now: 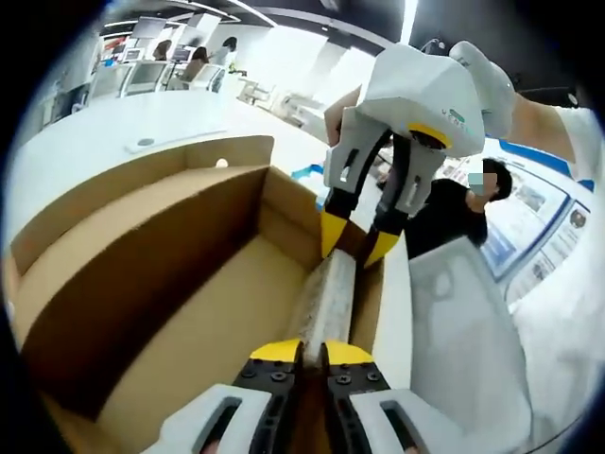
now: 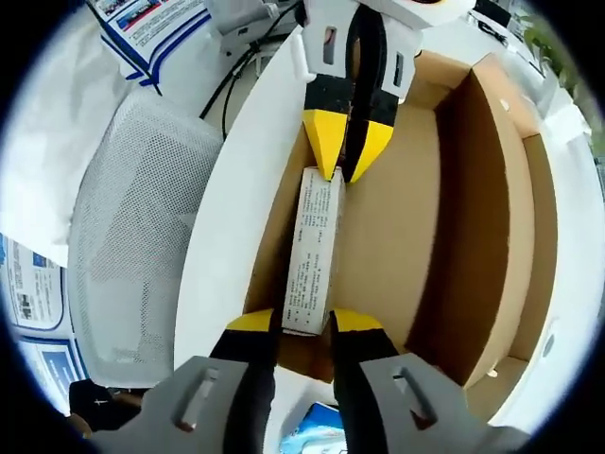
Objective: Operate the shoe box by opening the lid, removing the specified soft item, and placing it in the target area until the item is outside and the box remains undamaged.
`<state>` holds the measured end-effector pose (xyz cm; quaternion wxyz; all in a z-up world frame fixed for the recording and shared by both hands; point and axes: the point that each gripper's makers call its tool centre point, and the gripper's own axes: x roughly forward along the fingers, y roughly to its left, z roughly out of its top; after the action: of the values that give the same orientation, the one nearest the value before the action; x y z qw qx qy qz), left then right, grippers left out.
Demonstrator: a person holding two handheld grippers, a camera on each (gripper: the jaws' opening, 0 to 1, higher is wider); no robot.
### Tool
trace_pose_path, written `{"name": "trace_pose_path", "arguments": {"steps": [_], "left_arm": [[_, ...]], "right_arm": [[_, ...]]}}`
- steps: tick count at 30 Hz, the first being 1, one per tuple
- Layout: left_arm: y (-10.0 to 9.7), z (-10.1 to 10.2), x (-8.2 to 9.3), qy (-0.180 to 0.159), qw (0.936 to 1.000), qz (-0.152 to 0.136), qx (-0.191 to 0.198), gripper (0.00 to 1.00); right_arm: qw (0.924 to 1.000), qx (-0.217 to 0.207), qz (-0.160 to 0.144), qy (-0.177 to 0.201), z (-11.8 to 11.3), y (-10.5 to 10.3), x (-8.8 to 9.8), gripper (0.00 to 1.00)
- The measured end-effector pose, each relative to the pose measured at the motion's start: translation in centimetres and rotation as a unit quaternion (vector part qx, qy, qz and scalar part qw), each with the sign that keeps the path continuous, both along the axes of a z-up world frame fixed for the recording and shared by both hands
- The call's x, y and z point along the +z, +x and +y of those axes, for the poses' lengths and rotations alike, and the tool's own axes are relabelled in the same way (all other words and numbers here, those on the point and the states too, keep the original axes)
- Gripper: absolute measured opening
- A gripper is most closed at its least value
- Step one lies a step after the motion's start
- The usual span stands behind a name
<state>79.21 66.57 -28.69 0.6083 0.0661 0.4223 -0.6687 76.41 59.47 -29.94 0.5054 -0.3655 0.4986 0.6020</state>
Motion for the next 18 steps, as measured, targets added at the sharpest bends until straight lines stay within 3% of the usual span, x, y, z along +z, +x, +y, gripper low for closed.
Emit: {"name": "trace_pose_path", "arguments": {"steps": [5,9,13,18], "left_arm": [[0.4,0.3,0.0,0.001,0.9998,-0.018,0.002,0.21],[1.1,0.7,0.8,-0.009,0.9994,-0.032,0.009,0.34],[1.8,1.5,1.8,-0.016,0.9986,-0.05,0.012,0.42],[3.2,2.7,2.7,-0.026,0.9976,-0.059,0.024,0.44]], "right_arm": [[1.0,0.001,-0.006,-0.006,0.2,-0.3,-0.9,0.25],[0.9998,0.001,-0.017,-0.006,0.4,-0.1,-1.7,0.24],[0.9998,-0.004,-0.019,-0.006,0.4,0.2,-2.5,0.24],[0.9997,-0.008,-0.024,-0.004,0.7,0.0,-2.2,0.22]]}}
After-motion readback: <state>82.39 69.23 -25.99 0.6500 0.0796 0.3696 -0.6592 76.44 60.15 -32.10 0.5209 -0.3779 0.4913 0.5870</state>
